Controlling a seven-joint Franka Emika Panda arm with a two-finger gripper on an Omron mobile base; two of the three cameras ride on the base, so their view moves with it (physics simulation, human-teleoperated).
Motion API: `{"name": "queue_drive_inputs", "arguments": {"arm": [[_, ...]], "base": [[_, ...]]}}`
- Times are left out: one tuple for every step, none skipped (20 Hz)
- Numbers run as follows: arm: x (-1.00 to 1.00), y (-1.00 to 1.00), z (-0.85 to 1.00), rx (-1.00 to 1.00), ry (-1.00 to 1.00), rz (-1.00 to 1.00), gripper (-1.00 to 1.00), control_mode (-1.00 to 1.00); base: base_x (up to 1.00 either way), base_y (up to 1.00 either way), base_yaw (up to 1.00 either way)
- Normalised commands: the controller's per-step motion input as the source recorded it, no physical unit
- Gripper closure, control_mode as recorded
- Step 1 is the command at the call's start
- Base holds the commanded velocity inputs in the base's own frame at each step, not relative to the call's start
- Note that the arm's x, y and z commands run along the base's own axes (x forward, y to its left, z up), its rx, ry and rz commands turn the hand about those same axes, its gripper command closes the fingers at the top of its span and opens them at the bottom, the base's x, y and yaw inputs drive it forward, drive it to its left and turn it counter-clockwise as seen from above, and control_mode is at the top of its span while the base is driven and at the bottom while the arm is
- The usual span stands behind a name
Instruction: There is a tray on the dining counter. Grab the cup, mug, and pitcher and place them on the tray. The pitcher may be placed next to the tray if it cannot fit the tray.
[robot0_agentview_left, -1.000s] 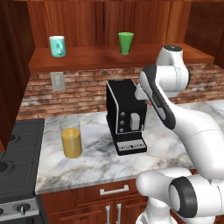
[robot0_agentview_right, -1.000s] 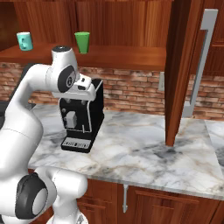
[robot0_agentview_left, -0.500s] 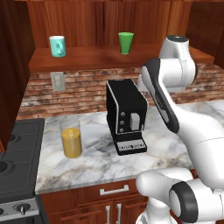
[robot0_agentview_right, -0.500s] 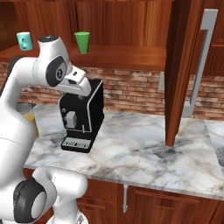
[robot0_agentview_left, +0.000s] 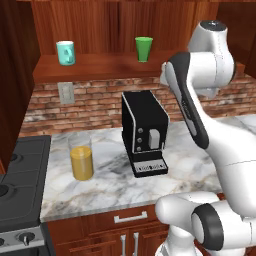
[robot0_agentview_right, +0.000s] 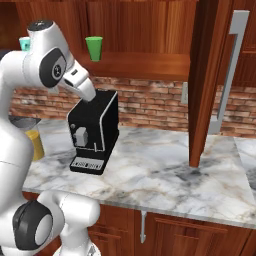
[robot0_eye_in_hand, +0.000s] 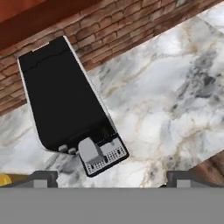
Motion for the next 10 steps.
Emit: {"name": "queue_drive_inputs", "arguments": {"arm": [[-0.03, 0.0, 0.38, 0.23, -0.16, -0.27, -1.0, -1.0], [-0.02, 0.0, 0.39, 0.24, -0.15, -0.27, -1.0, -1.0], [0.0, 0.0, 0.38, 0.24, -0.16, -0.27, -1.0, -1.0], [0.0, 0.0, 0.37, 0.25, -0.17, -0.28, -1.0, -1.0], [0.0, 0.0, 0.35, 0.27, -0.17, -0.28, -1.0, -1.0], [0.0, 0.0, 0.34, 0.28, -0.18, -0.28, -1.0, -1.0], [0.0, 0.0, 0.29, 0.28, -0.2, -0.29, -1.0, -1.0], [0.0, 0.0, 0.28, 0.28, -0.21, -0.29, -1.0, -1.0], [0.0, 0.0, 0.27, 0.27, -0.2, -0.29, -1.0, -1.0], [0.0, 0.0, 0.26, 0.26, -0.2, -0.28, -1.0, -1.0]], "base": [[0.0, 0.0, 0.0], [0.0, 0.0, 0.0], [0.0, 0.0, 0.0], [0.0, 0.0, 0.0], [0.0, 0.0, 0.0], [0.0, 0.0, 0.0], [0.0, 0.0, 0.0], [0.0, 0.0, 0.0], [0.0, 0.0, 0.0], [0.0, 0.0, 0.0]]}}
